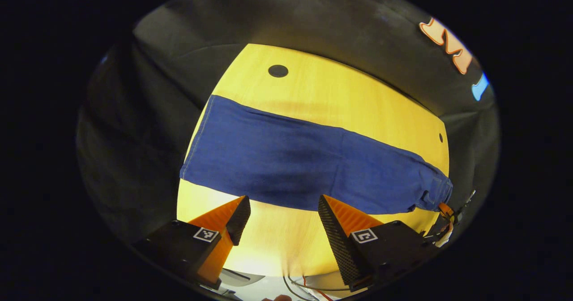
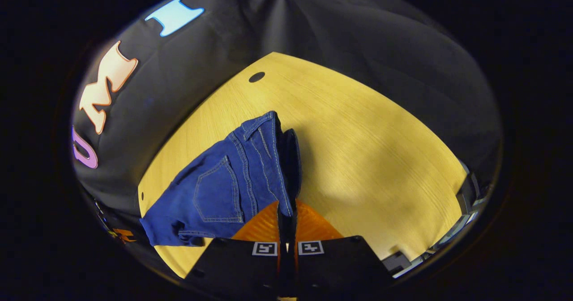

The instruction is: Grasp the waist and the cuffs of the jeans and fold them to make the two legs overlap; first hold the waist and fold one-third of the jeans toward the cuffs, then hold the cuffs and fold the remaining one-third in the same direction to finish folding.

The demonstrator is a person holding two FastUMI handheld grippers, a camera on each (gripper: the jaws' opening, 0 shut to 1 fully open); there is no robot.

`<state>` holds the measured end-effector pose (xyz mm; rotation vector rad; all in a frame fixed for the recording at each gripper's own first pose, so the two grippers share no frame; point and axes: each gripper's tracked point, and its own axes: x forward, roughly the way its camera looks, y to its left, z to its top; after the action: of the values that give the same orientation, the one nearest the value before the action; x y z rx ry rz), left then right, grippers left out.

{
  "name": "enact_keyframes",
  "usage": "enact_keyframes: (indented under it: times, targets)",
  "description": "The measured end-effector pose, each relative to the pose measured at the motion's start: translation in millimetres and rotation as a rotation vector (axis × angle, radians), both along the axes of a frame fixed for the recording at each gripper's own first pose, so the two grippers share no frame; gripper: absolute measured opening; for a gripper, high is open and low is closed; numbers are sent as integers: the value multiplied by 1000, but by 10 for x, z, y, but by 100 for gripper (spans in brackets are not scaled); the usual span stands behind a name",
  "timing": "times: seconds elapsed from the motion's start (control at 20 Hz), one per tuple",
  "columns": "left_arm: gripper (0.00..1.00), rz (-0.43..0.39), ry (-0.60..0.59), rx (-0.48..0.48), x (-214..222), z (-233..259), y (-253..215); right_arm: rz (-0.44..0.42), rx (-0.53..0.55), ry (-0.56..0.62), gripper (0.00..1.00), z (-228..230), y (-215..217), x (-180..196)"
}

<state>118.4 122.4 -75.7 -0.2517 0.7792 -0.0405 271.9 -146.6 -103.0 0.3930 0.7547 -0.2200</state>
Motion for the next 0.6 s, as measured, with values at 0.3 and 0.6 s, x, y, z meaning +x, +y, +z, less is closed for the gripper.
enact_keyframes:
  times: [0.3, 0.6]
  targets:
    - [92, -138, -37, 3, -128, 94, -62, -86, -47, -61, 2, 208, 191, -95]
    - [93, -272, -76, 10, -258, 133, -115, -78, -118, -149, 5, 525, 658, -233]
